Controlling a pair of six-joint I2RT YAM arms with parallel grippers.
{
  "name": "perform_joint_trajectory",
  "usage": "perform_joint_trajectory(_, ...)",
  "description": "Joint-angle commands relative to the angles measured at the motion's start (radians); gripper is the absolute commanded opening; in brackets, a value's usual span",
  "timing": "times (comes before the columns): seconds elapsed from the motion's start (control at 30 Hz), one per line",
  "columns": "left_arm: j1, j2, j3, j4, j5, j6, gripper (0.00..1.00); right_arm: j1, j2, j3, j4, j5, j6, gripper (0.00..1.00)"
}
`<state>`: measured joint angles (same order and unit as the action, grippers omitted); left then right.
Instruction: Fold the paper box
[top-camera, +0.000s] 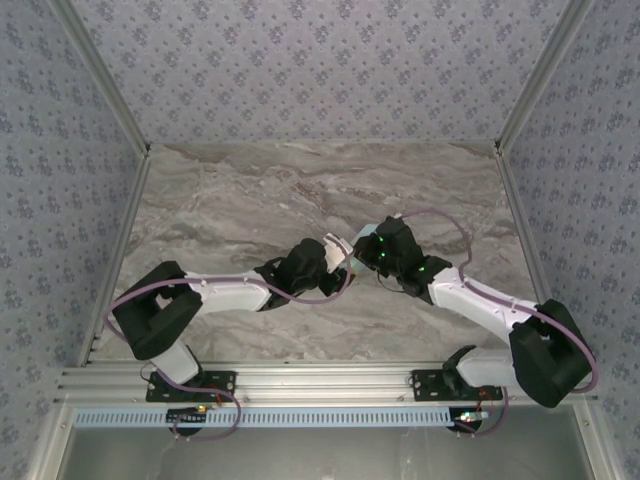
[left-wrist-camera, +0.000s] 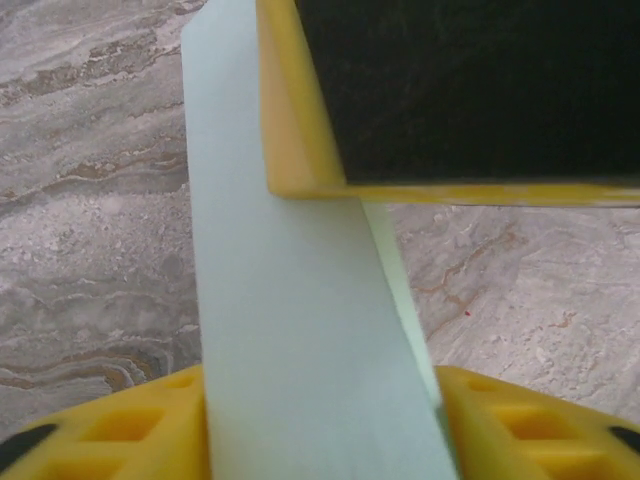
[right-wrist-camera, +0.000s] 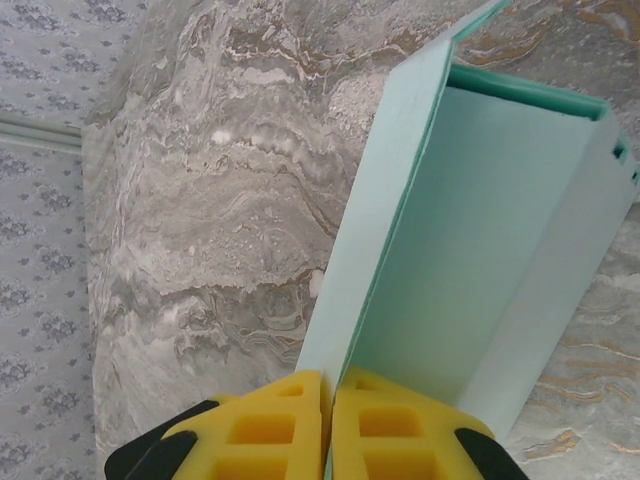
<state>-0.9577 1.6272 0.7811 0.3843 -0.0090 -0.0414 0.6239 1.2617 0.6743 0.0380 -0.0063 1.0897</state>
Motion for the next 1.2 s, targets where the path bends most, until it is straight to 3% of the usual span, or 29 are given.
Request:
perform_joint_trajectory(0.0,0.004,0.000,-0.004,0.060,0.024,0.007,0.44,-0.008,-0.021,-0.023,-0.095,0.044,-0.015,0.11)
perform_joint_trajectory(0.1,0.019,-0.017,-0.026,0.065,0.058,0.018,0.37,-0.021,-0.048,-0.014,-0.102,0.041,-0.038,0.19)
perform_joint_trajectory(0.23,0.056,-0.046,-0.043,0.057,0.135,0.045,0.32,-0.032,-0.131,0.009,-0.125,0.060,-0.139,0.38)
perform_joint_trajectory(0.37,0.106,-0.088,-0.046,0.011,0.244,0.100,0.29,-0.065,-0.224,0.045,-0.175,0.031,-0.343,0.49)
perform_joint_trajectory(0.47,0.146,-0.123,-0.033,-0.070,0.344,0.178,0.28,-0.135,-0.261,0.069,-0.214,-0.083,-0.544,0.53)
perform_joint_trajectory(0.57,0.185,-0.146,-0.003,-0.175,0.423,0.265,0.28,-0.206,-0.237,0.130,-0.296,-0.221,-0.778,0.54)
perform_joint_trajectory(0.77,0.308,-0.160,0.027,-0.280,0.639,0.391,0.27,-0.236,-0.160,0.209,-0.397,-0.313,-1.158,0.53)
perform_joint_trajectory(1.0,0.397,-0.160,0.093,-0.448,0.746,0.574,0.27,-0.224,-0.108,0.195,-0.387,-0.278,-1.363,0.47)
perform_joint_trajectory(1.17,0.430,-0.160,0.125,-0.527,0.777,0.637,0.28,-0.220,-0.047,0.196,-0.328,-0.320,-1.437,0.47)
